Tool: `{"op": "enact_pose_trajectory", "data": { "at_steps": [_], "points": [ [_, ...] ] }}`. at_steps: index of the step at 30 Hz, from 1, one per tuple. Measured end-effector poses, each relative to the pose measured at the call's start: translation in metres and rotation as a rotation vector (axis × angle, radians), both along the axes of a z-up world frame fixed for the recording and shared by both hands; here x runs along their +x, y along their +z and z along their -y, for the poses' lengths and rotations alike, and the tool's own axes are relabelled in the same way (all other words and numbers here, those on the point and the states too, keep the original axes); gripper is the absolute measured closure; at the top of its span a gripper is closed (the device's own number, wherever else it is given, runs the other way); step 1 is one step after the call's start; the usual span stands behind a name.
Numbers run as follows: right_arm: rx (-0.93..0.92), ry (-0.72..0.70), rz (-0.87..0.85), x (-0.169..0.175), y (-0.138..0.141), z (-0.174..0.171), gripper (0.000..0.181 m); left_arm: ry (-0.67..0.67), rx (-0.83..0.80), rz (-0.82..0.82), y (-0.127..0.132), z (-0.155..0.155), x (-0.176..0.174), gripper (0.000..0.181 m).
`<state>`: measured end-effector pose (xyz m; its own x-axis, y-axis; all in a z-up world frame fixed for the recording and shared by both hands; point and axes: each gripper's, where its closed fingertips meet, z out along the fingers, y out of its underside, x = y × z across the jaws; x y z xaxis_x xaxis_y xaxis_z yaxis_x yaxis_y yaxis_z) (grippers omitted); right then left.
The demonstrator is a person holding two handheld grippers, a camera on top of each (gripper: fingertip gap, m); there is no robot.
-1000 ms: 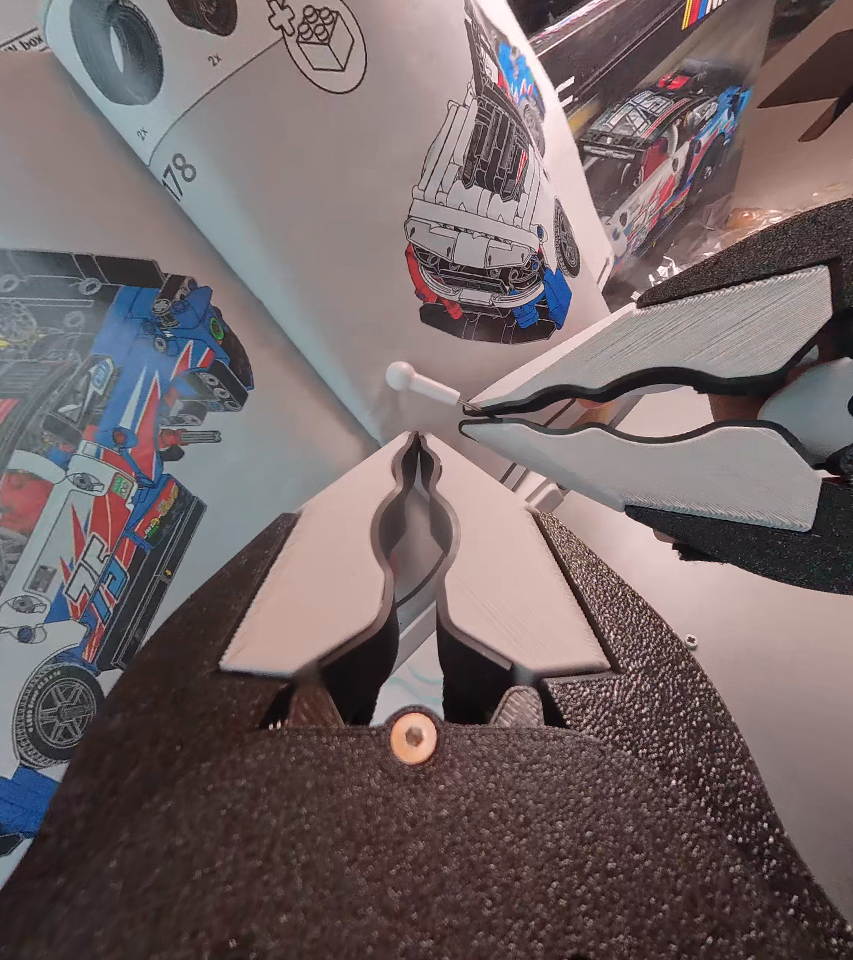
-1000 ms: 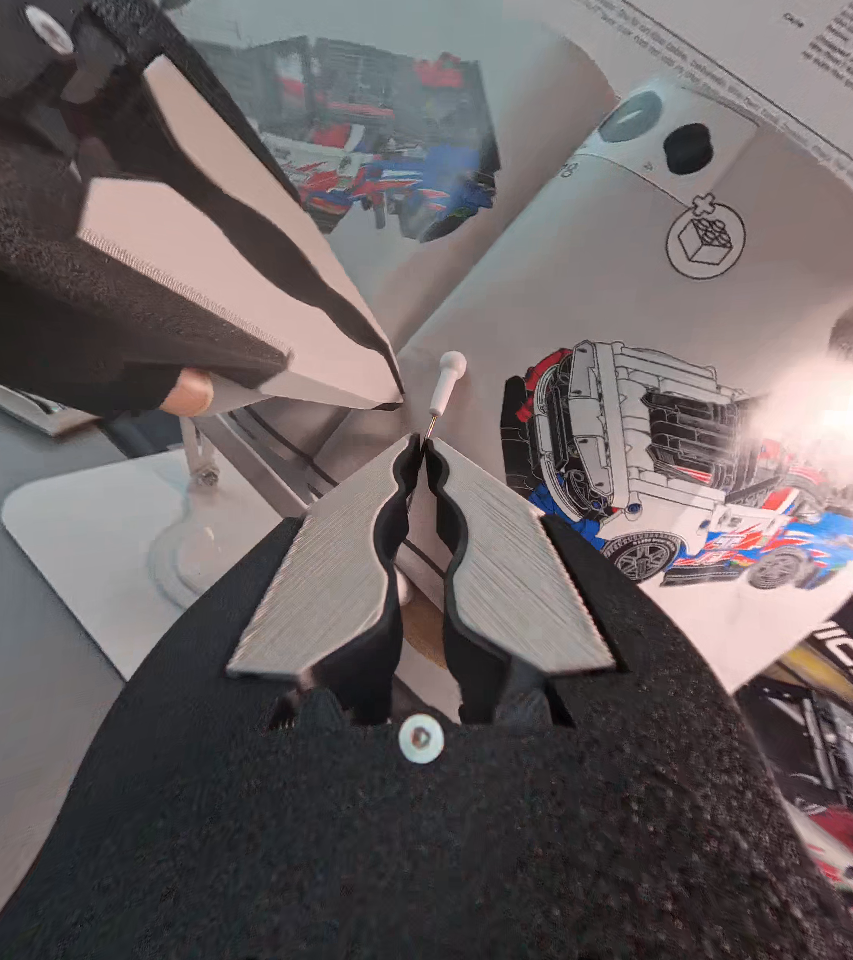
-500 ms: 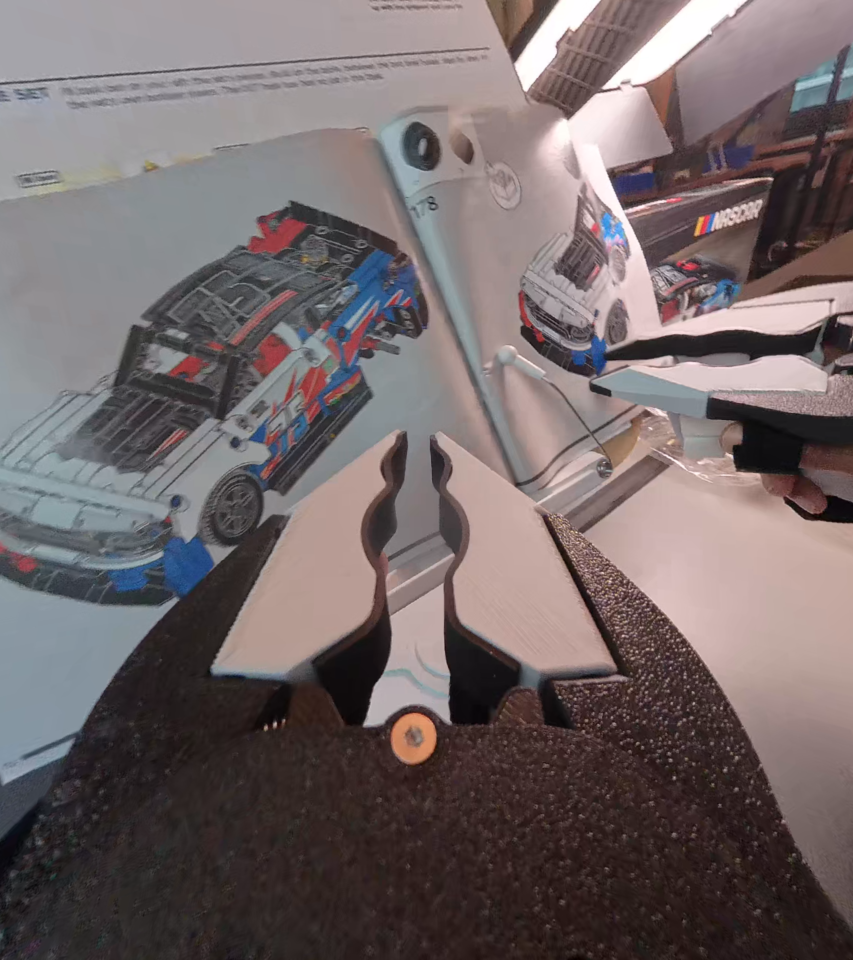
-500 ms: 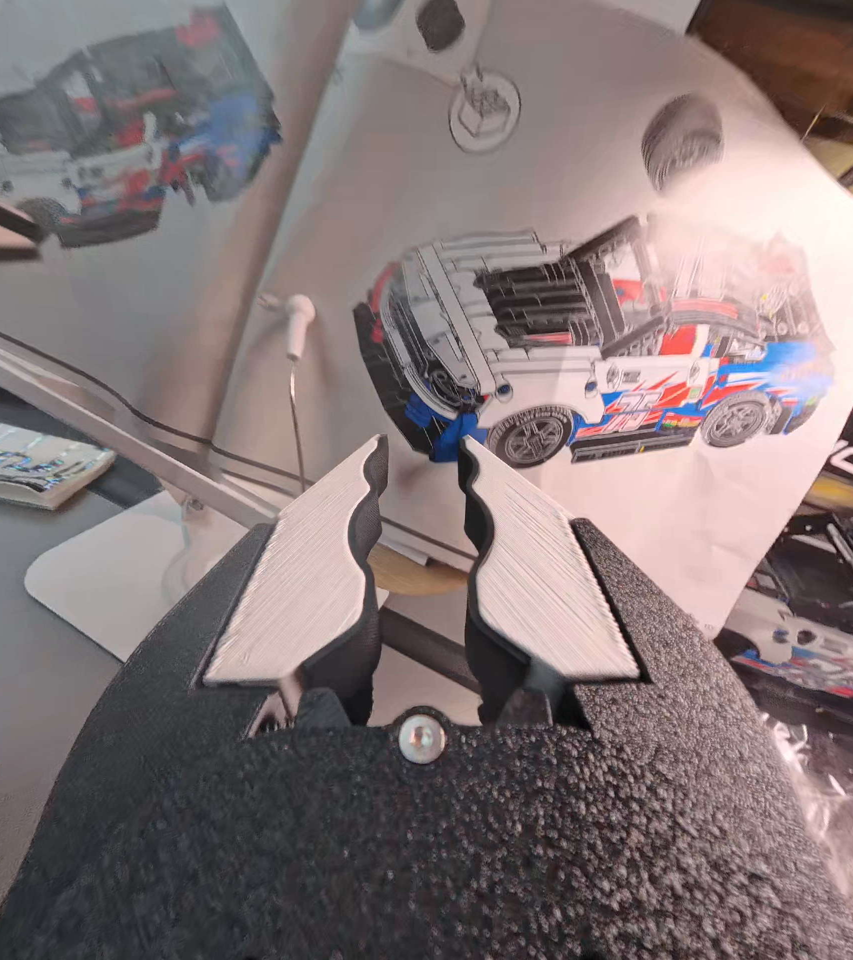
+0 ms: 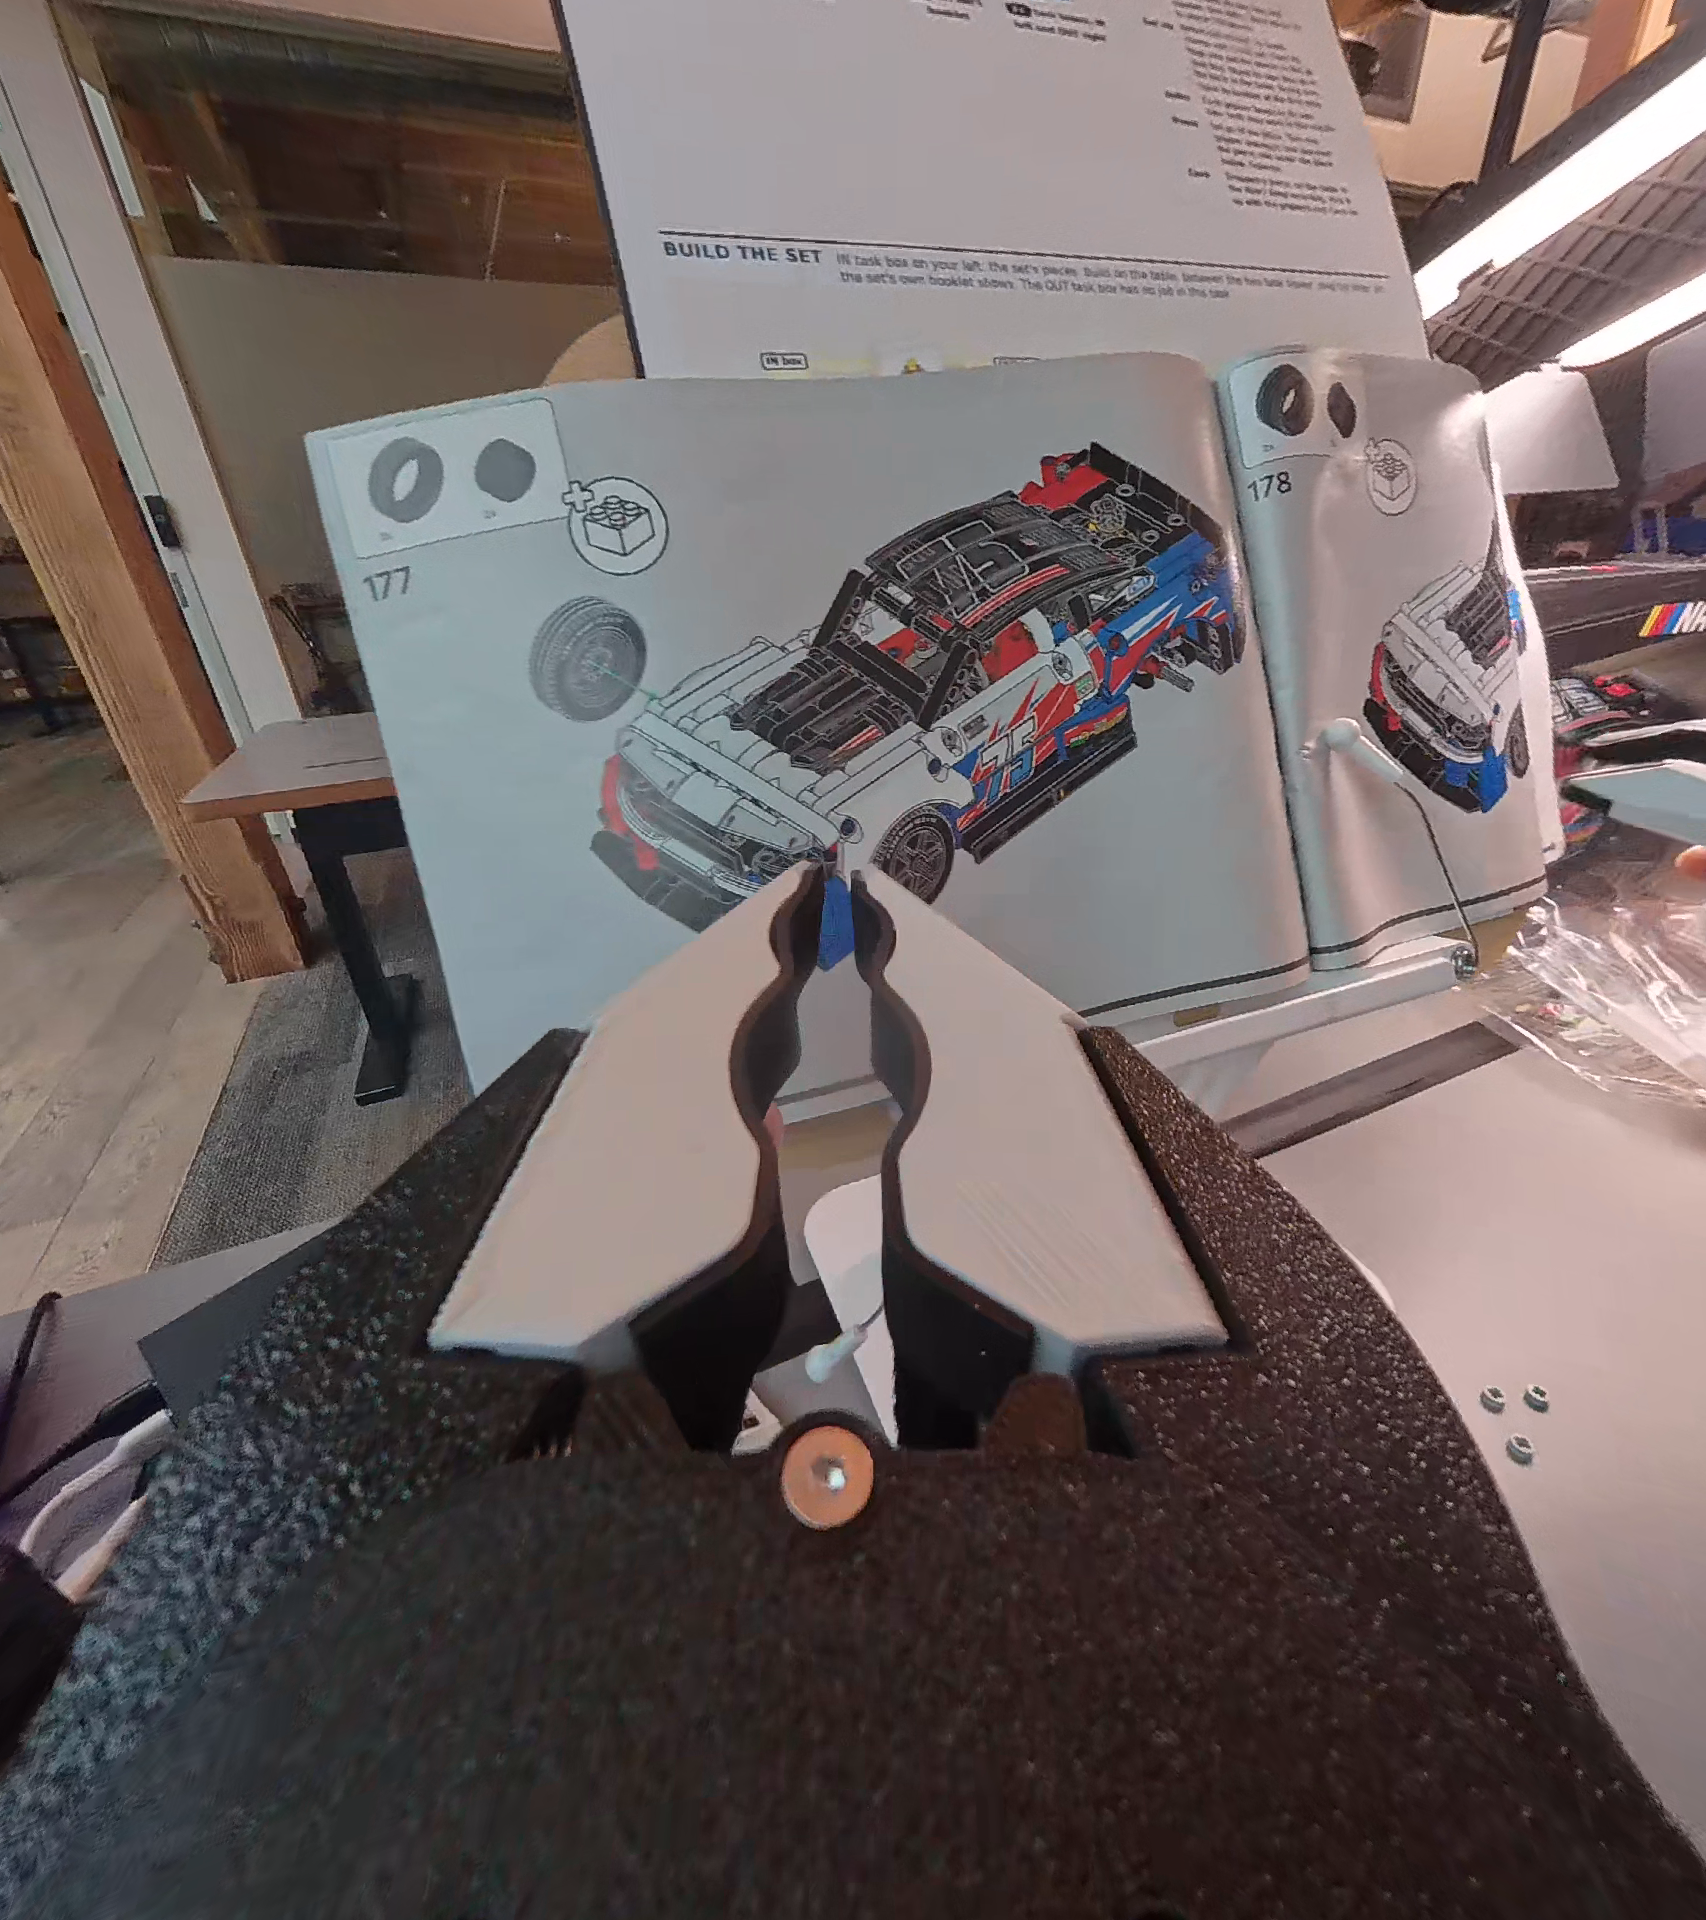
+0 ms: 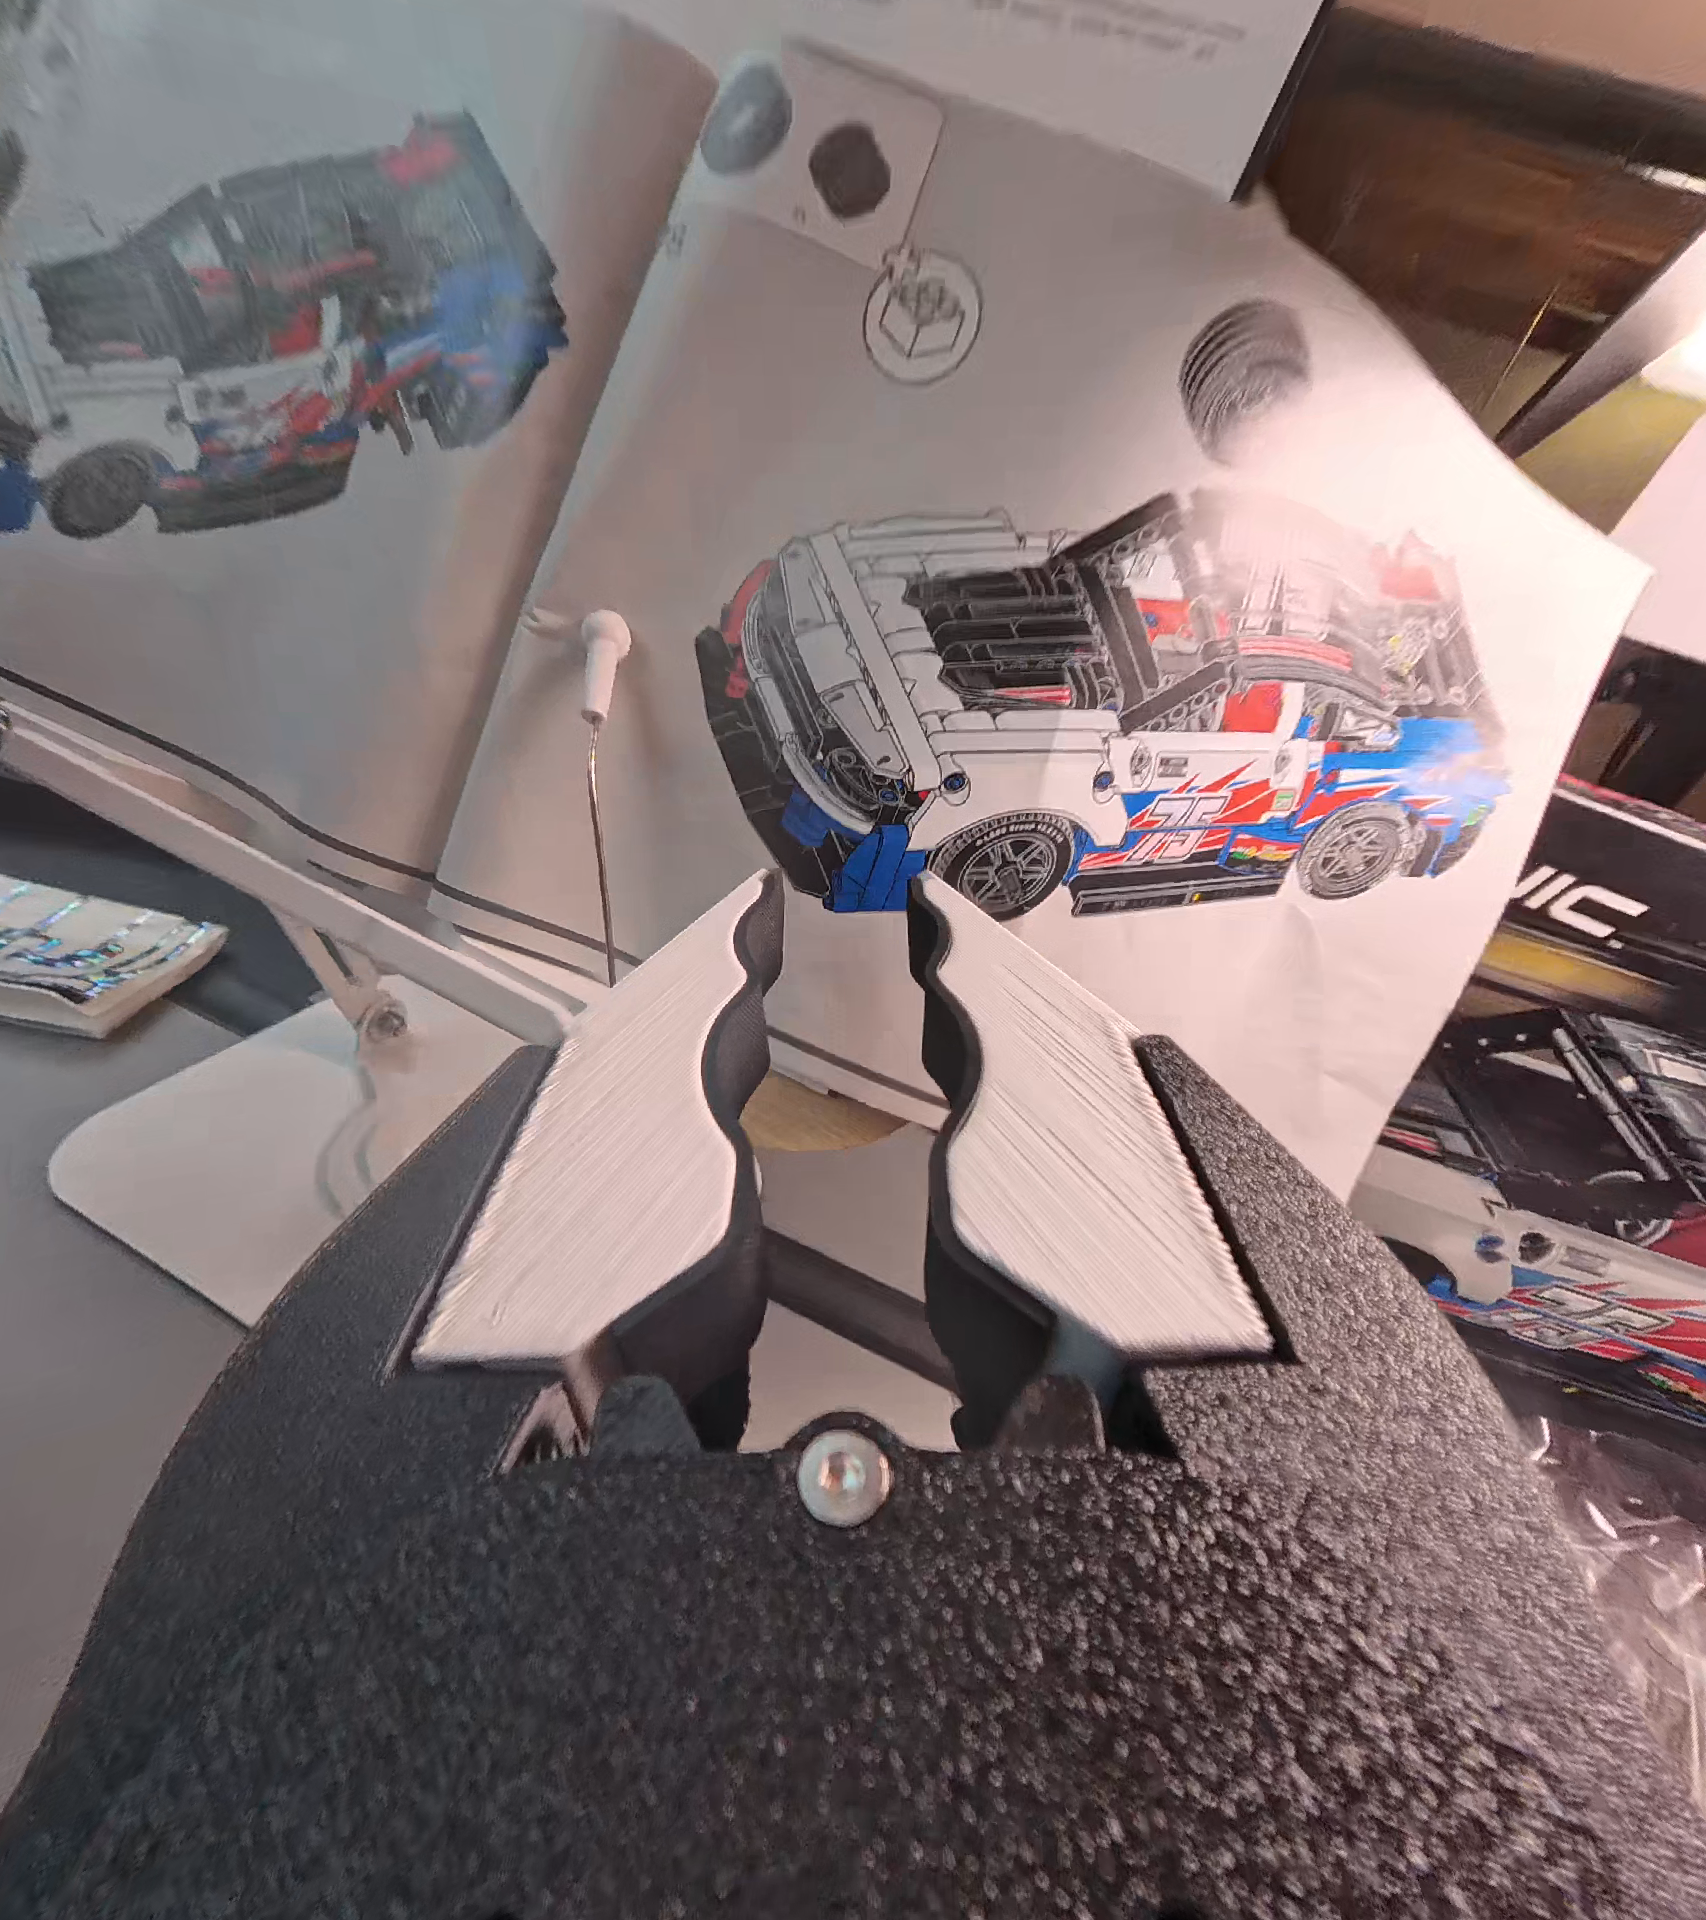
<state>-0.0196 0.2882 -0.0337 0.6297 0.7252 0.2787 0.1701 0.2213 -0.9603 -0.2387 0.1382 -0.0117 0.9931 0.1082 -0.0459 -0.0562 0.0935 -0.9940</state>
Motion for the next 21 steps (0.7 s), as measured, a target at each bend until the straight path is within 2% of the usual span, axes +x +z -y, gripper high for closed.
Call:
{"op": "enact_pose_trajectory", "data": {
  "at_steps": [6, 14, 17, 21],
  "points": [
    [0.066, 0.012, -0.151, 0.009, 0.051, 0.007, 0.158, 0.048, 0.007, -0.035, 0.021, -0.007, -0.03, 0.172],
    [0.029, -0.024, -0.19, 0.0, 0.095, -0.04, 0.159, 0.134, -0.02, -0.096, 0.056, -0.032, -0.066, 0.168],
    [0.021, -0.035, -0.192, -0.005, 0.104, -0.05, 0.159, 0.154, -0.039, -0.105, 0.063, -0.039, -0.07, 0.166],
    [-0.016, -0.041, -0.201, -0.005, 0.093, -0.051, 0.158, 0.152, -0.04, -0.101, 0.056, -0.037, -0.064, 0.164]
  ]
}}
